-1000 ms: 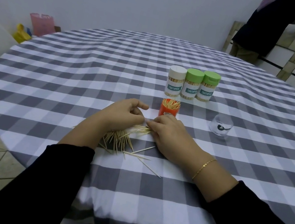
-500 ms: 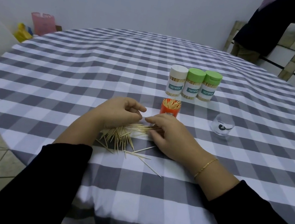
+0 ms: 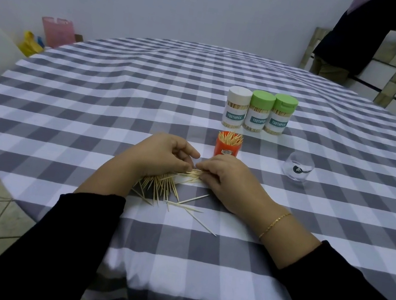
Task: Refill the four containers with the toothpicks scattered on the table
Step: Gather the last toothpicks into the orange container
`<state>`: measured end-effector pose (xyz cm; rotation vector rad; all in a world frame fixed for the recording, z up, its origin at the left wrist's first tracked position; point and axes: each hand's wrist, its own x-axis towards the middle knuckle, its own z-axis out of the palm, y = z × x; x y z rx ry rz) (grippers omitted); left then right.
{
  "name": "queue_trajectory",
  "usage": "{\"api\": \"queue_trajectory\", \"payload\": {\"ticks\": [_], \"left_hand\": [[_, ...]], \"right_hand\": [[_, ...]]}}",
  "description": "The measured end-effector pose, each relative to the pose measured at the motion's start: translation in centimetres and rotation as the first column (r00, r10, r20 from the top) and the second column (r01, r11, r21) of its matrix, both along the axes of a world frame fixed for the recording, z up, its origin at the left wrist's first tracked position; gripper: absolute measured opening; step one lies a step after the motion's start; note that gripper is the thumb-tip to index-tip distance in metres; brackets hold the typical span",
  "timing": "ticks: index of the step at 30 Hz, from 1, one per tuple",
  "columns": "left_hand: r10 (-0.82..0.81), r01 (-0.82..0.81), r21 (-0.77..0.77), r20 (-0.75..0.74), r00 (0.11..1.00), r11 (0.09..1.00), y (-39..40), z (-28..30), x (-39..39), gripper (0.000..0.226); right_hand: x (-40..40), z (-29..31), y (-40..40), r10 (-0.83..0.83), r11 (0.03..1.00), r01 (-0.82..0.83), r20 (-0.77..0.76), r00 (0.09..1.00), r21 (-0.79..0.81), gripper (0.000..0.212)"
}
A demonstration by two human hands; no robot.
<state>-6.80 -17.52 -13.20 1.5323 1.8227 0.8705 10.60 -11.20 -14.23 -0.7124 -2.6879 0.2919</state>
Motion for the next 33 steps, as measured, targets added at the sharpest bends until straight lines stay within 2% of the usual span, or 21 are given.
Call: {"api": "queue_trajectory", "payload": {"ticks": [4,6,9,12,19,26,33], "left_hand": [[0.002,-0.003,0.029,0.024,1.0,1.0,0.0,-0.2,0.3,0.024],[0.029,-0.031,0.039,0.05,0.998,0.999,0.0,-0.2,0.2,0.021],[0.047,-0.052,0.041,0.133,0.99,0.998,0.1,-0.2,0.1,0.027],[0.081,-0.094,0.072,0.167,0.983,0.993,0.3,-0.3,0.0,0.038],[0.15,-0.163,0.074,0.148,0.978,0.984,0.6,-0.4,0.0,0.037],[0.162,-0.172,0.074,0.118,0.98,0.982,0.6,-0.4,0.1,0.035],[0.158,-0.164,0.061,0.099,0.982,0.985,0.7,-0.5,0.1,0.034]], "right_hand": [[0.2,-0.4,0.3,-0.015,0.997,0.015,0.001,1.0,0.075,0.027],[0.5,-0.3,0.1,-0.014,0.998,0.014,-0.001,1.0,0.066,0.031],[0.8,0.1,-0.2,0.01,1.0,-0.012,0.088,0.996,0.025,0.049],[0.4,0.4,-0.6,0.032,0.997,-0.045,0.21,0.977,0.056,0.055],[-0.5,0.5,-0.5,0.008,0.978,-0.077,0.334,0.942,0.193,0.041],[-1.2,0.1,-0.7,-0.02,0.936,-0.092,0.31,0.951,0.341,0.032],[-0.9,0.4,-1.3,-0.052,0.94,-0.05,0.286,0.957,0.337,0.027]]}}
